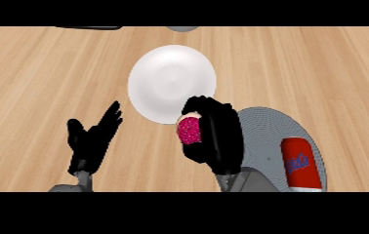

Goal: Pick the cupcake from the placemat and place it in the plate

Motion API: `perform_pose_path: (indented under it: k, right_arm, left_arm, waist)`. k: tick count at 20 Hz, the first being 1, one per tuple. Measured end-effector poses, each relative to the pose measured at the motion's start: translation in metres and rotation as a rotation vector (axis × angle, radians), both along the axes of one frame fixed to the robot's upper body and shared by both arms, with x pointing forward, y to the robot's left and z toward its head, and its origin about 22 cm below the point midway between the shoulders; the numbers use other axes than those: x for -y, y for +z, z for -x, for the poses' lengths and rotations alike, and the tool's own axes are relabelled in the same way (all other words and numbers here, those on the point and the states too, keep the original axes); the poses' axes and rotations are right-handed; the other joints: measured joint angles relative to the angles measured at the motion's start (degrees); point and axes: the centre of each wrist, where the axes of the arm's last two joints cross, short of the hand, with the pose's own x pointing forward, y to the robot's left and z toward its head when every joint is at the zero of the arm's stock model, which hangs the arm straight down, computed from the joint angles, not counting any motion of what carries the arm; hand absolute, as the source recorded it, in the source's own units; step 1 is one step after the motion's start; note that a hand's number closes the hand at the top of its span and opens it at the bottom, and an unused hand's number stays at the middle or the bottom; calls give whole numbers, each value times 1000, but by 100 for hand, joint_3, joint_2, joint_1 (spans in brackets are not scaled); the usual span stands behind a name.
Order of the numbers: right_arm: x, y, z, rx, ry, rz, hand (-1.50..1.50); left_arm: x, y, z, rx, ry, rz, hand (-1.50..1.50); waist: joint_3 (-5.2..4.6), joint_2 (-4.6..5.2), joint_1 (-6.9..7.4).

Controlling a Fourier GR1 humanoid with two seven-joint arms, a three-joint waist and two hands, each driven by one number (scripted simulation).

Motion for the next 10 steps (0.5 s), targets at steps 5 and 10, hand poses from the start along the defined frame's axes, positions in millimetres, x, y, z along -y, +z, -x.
perform_pose_path:
  k: [5,10]
  right_arm:
    - [-15,7,1,56,-158,-138,150]
    - [-28,11,-7,135,-248,-207,150]
  left_arm:
    - [4,2,-3,1,-14,1,0]
    - [7,4,-5,-2,-22,-2,0]
  waist:
    - [2,35,66]
    - [5,71,112]
